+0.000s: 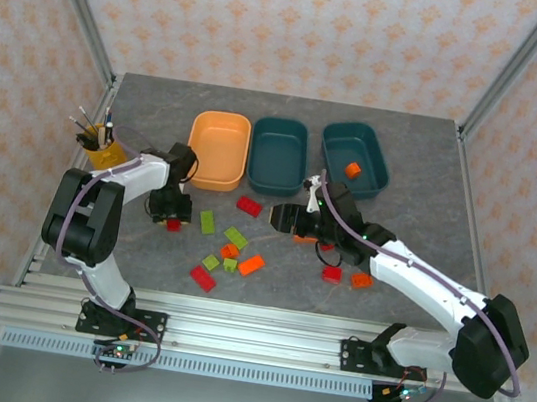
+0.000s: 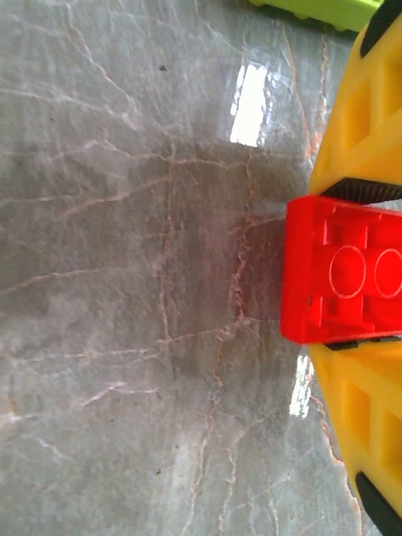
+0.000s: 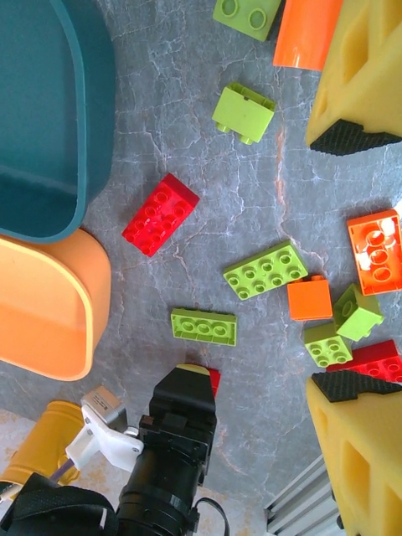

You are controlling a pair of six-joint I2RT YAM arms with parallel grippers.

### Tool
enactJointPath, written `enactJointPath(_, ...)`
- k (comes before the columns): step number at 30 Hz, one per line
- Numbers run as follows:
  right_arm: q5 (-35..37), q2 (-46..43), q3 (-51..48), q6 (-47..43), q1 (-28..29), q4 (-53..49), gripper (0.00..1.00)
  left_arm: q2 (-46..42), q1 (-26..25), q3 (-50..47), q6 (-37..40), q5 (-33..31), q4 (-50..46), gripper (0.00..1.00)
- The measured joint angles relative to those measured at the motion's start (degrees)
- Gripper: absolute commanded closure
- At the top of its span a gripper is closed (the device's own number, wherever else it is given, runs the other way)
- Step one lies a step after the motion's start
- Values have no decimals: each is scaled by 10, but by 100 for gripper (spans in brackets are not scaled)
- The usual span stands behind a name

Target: Sort the legos into containers by color

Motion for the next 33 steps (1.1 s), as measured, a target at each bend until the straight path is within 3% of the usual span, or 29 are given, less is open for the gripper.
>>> enactJointPath(6, 1, 3, 8, 0, 0, -1, 31, -2, 0, -3, 0, 0, 6, 66)
enactJointPath(14, 16, 3, 35, 0, 1, -10, 31, -50, -2, 5, -17, 0, -20, 67)
enactJointPath(21, 82, 1, 68, 7, 2, -12, 30, -84, -32, 172, -43, 0, -83, 67)
enactJointPath(26, 141, 10, 117, 22, 2, -12, 30, -13, -36, 299, -47, -3, -107, 67)
enactJointPath(33, 197, 52, 184, 34, 1, -35, 30, 193, -36, 447, -45, -18, -118, 65)
